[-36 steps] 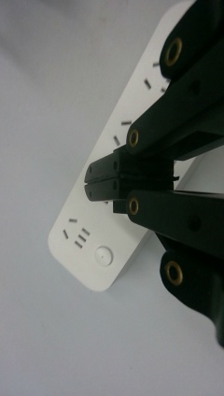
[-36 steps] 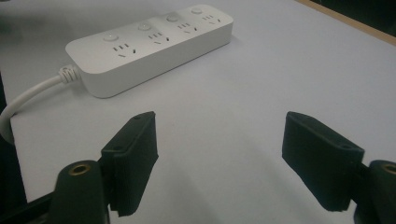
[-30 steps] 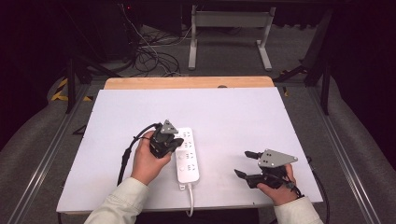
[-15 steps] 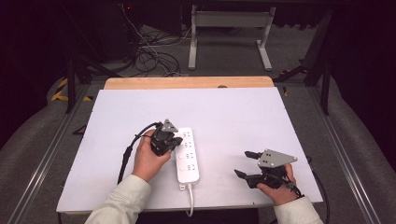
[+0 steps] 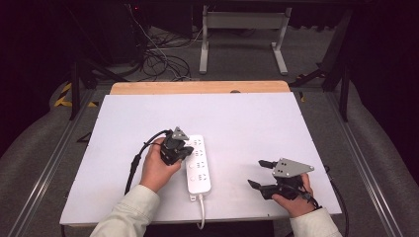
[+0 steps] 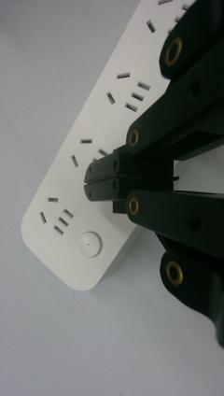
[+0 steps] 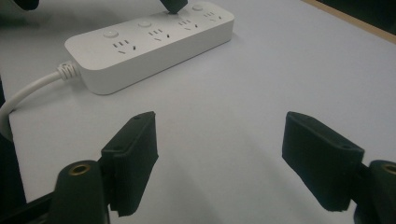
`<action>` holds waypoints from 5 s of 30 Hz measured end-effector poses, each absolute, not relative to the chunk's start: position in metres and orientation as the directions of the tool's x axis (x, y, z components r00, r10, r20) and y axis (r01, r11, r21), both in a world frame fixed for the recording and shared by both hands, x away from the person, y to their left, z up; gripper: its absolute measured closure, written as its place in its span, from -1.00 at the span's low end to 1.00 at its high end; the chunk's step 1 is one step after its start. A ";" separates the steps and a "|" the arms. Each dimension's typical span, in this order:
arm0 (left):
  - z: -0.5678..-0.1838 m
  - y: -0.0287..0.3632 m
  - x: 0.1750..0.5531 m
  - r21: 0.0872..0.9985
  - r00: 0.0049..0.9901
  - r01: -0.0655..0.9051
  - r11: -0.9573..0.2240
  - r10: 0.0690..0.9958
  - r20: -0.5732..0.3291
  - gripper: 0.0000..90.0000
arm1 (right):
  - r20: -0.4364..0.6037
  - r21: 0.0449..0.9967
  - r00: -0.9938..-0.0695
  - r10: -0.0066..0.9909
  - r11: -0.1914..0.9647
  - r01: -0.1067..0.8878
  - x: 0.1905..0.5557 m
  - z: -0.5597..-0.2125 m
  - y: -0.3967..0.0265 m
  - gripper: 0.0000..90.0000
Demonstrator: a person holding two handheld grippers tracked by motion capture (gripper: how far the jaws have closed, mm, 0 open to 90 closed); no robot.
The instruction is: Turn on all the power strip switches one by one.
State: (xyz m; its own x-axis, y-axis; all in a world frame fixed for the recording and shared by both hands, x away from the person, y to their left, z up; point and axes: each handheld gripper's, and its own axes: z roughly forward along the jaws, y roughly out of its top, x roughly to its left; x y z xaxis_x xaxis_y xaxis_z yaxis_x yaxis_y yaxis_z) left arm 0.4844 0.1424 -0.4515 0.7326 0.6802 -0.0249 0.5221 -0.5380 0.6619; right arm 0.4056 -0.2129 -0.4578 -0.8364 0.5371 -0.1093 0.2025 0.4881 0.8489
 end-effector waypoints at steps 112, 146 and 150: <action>-0.440 0.153 0.519 0.671 0.699 0.538 -0.510 0.715 -0.017 1.00 | -0.099 0.845 -0.838 0.537 0.490 0.215 0.407 -0.460 -0.213 -0.39; -0.450 0.149 0.526 0.652 0.700 0.568 -0.502 0.711 -0.063 1.00 | -0.101 0.844 -0.841 0.531 0.494 0.211 0.407 -0.460 -0.212 -0.39; -0.451 0.149 0.526 0.652 0.700 0.571 -0.499 0.711 -0.069 1.00 | -0.100 0.843 -0.842 0.530 0.495 0.211 0.407 -0.461 -0.211 -0.39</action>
State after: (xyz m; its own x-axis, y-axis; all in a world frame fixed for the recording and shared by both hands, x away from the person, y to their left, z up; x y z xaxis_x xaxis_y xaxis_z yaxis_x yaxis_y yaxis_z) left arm 0.5262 0.1494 -0.4513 0.7002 0.7107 -0.0687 0.5707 -0.4992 0.6520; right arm 0.4066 -0.2114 -0.4606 -0.8420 0.5301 -0.0998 0.2115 0.4946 0.8430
